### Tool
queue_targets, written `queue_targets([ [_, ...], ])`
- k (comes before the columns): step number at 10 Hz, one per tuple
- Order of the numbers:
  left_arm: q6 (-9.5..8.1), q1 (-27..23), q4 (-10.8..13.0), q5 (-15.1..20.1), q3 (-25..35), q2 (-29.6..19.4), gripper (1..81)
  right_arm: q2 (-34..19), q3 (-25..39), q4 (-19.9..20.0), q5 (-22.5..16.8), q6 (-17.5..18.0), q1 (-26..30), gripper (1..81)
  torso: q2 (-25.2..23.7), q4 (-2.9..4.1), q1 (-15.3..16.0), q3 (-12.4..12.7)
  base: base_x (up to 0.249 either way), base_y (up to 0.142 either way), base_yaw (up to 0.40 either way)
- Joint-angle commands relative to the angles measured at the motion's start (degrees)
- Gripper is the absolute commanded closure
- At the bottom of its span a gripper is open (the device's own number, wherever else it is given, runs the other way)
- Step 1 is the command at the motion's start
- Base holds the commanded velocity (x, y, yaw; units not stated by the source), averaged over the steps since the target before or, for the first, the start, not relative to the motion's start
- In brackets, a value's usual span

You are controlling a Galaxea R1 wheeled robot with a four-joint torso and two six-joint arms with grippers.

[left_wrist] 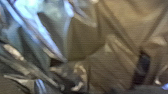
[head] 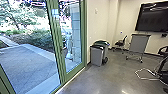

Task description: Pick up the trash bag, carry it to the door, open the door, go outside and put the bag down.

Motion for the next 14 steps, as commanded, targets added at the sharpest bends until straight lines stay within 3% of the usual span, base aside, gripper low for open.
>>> queue_targets([
  [1, 0.37, -2.9, 0.7, 3.2, 0.1, 0.1, 81.1, 0.8, 0.7, -0.9, -3.6, -0.4, 2.0, 1.0, 0.0, 0.00, 0.0, 0.0, 0.164, 0.000, 0.000],
  [14, 0.37, -2.9, 1.2, 3.2, 0.1, 0.3, 81.1, 0.8, 0.7, -0.9, -3.6, -0.4, 1.9, 1.0, 0.0, 0.00, 0.0, 0.0, 0.164, 0.000, 0.000],
])
